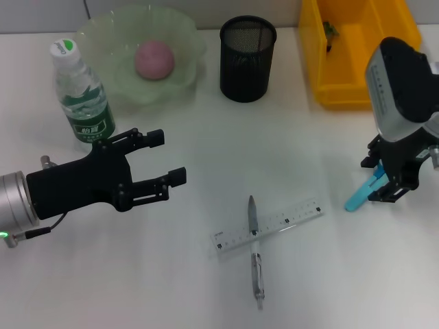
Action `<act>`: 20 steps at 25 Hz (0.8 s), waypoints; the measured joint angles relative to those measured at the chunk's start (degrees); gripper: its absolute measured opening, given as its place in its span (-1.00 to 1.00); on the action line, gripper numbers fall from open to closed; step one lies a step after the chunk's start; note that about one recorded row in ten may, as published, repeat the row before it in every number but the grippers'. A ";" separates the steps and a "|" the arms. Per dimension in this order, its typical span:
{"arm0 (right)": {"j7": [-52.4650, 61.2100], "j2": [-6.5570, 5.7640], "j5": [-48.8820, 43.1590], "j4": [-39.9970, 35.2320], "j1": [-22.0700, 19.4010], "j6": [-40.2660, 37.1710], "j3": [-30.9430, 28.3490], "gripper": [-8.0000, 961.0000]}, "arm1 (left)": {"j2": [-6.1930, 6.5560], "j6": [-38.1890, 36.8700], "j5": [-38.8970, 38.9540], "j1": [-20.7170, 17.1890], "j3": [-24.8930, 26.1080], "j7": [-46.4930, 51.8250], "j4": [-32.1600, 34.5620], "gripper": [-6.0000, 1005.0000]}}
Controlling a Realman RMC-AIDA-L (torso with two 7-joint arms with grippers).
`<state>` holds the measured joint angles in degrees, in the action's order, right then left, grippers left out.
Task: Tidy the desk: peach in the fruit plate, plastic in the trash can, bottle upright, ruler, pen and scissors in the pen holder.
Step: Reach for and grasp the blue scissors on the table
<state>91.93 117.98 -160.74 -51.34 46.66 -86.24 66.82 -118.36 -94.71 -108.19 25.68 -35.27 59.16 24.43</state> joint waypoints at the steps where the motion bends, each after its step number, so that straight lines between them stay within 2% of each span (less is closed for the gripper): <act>1: -0.22 0.08 -0.16 0.19 0.00 0.49 0.40 0.42 | -0.01 0.00 0.00 -0.02 0.08 0.21 0.00 0.66; 3: -0.55 0.21 -0.28 0.61 0.01 1.35 1.57 0.32 | -0.01 0.00 0.00 -0.02 0.29 0.46 0.00 0.66; 20: -1.23 0.67 -0.63 1.18 0.64 1.26 2.36 0.12 | 0.01 -0.03 0.88 -0.01 0.83 0.86 0.21 0.66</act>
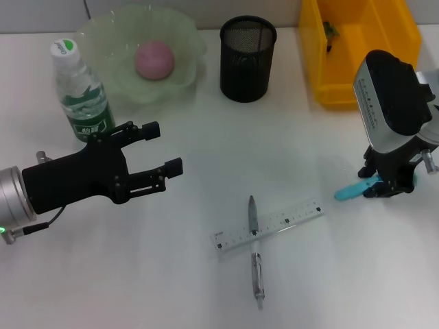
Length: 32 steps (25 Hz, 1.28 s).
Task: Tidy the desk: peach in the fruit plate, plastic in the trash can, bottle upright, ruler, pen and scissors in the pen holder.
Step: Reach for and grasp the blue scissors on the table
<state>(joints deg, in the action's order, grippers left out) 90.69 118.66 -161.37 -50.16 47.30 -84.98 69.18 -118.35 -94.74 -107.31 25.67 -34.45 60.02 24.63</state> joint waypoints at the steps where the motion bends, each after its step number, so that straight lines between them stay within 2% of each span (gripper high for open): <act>1: 0.20 -0.11 -0.05 -0.02 0.26 -0.61 -0.11 -0.07 | 0.01 0.00 0.00 0.05 0.00 0.01 0.03 0.66; 2: 0.39 -0.25 -0.09 -0.08 0.54 -1.18 -0.27 -0.26 | 0.02 0.00 0.00 0.07 0.00 0.01 0.04 0.66; 8: 1.30 -1.13 -0.32 0.74 2.20 -3.34 -0.81 -0.43 | 0.05 0.00 0.09 0.08 0.32 -0.04 0.07 0.66; 32: 3.43 -0.71 -1.94 2.44 3.03 -2.04 -0.35 -0.42 | 0.08 0.26 0.08 0.52 0.68 0.01 0.30 0.66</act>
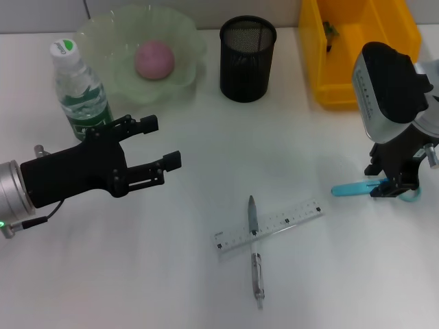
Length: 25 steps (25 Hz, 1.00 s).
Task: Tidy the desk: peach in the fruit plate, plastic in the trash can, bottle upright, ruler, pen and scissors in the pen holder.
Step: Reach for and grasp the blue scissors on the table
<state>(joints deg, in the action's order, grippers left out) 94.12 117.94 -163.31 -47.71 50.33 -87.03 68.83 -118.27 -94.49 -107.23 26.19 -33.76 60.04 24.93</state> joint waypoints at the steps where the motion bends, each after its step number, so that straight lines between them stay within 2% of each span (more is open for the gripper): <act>1: 0.09 0.01 -0.14 0.00 0.03 0.05 0.00 -0.42 | 0.02 0.02 0.00 0.01 0.00 0.00 0.01 0.66; 3: 0.11 0.07 -0.32 0.00 -0.06 0.51 0.13 -0.42 | 0.05 0.07 0.00 0.06 0.02 0.00 0.03 0.66; 6: -0.08 0.18 -0.35 0.05 -0.28 0.78 0.23 -0.08 | 0.06 0.10 0.00 0.11 0.06 0.00 0.03 0.66; 22: -0.91 0.23 -0.35 1.33 -0.41 2.20 0.33 -0.05 | 0.06 0.09 0.00 0.08 0.54 -0.01 0.03 0.66; 25: -0.92 0.25 -0.35 1.36 -0.41 2.31 0.34 -0.20 | 0.06 0.09 0.00 0.08 0.58 -0.01 0.07 0.66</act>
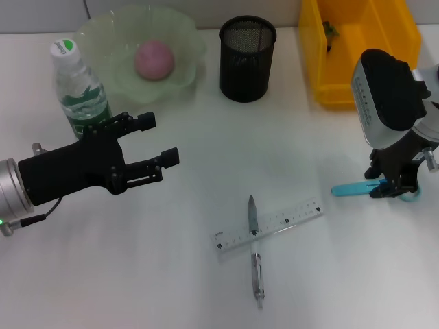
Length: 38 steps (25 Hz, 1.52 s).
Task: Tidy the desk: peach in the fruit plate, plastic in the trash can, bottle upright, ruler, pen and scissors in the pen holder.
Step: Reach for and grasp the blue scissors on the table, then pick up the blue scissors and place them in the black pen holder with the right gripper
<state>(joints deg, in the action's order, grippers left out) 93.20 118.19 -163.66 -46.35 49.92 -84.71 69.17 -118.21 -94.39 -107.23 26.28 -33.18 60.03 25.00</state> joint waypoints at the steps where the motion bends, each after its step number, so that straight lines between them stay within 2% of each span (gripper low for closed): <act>1: 0.00 0.01 -0.10 0.02 0.00 0.04 0.00 -0.25 | 0.00 0.00 0.00 0.00 0.00 0.00 0.02 0.66; 2: -0.01 0.01 -0.23 0.05 0.00 0.09 0.00 -0.30 | 0.00 0.00 0.00 0.00 0.00 0.00 0.02 0.66; 10: -0.02 0.02 -0.54 0.16 0.00 0.33 0.00 -0.33 | -0.05 -0.01 0.00 0.07 -0.03 0.00 0.05 0.66; 16: -0.04 0.02 -0.71 0.20 -0.03 -0.07 -0.01 -0.53 | -0.09 -0.28 0.33 0.09 0.05 0.00 0.05 0.66; 20: -0.04 0.03 -0.72 -1.00 -0.10 -1.18 -0.43 -0.53 | -0.09 -0.35 0.45 0.09 0.05 0.00 0.05 0.66; 29: 0.12 0.17 -0.13 -12.92 -2.64 -7.66 -2.98 -0.53 | -0.13 -0.45 0.45 0.10 0.05 -0.32 0.05 0.66; 34: 0.40 0.77 0.66 -19.49 -3.18 -11.62 -6.74 -0.53 | -0.16 -0.45 0.45 0.25 0.05 -0.52 -0.04 0.66; 38: 0.72 0.79 5.43 -23.93 -3.91 -14.41 -10.58 -0.53 | -0.18 -0.45 0.44 0.32 0.05 -0.57 -0.14 0.66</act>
<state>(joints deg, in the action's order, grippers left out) 93.92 118.98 -158.23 -70.28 46.01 -99.12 58.60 -118.39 -94.84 -106.78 26.60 -33.13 59.46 24.86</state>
